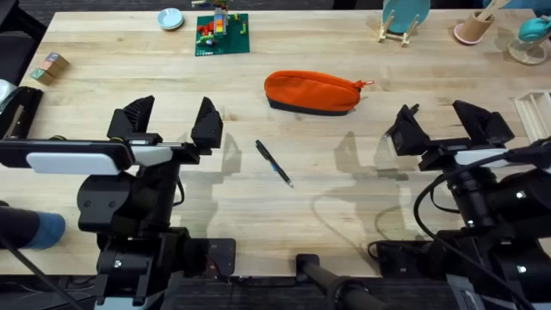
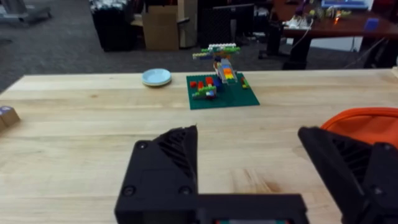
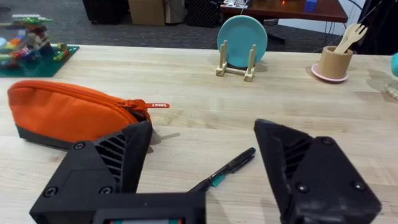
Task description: Unzip the bag, pick up the pens from the table one at a time and place them inside, then zip the bag closed.
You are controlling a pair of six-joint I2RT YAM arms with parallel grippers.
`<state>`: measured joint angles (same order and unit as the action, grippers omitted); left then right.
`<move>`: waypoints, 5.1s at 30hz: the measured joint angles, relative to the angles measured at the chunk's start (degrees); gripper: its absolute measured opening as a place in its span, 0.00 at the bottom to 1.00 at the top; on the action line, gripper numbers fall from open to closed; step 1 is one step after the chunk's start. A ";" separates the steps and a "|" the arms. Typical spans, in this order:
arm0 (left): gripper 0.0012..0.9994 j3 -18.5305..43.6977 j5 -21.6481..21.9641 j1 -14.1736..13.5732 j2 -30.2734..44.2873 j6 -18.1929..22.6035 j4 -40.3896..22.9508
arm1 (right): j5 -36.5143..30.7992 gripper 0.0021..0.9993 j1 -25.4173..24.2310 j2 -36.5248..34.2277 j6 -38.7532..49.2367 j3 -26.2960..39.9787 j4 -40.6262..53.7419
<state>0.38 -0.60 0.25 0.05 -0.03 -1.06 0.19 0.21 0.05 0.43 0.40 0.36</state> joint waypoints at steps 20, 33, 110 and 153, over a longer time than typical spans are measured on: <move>1.00 0.00 0.44 0.00 0.00 0.07 -0.13 | -0.22 1.00 0.00 0.00 0.92 0.02 0.11; 0.99 3.48 1.57 0.00 7.44 0.09 -0.63 | -1.04 1.00 -0.63 -4.14 1.16 6.18 6.18; 0.99 57.96 -51.82 -0.02 89.57 49.45 -17.77 | 9.73 1.00 -1.20 -57.83 1.14 63.01 31.65; 0.99 58.31 -62.38 -2.29 105.81 61.37 -8.75 | 9.73 1.00 -1.20 -57.83 1.16 63.08 31.65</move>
<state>58.70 -62.98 -2.04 105.86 61.34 -9.81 9.91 -0.99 -57.78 1.58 63.48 32.01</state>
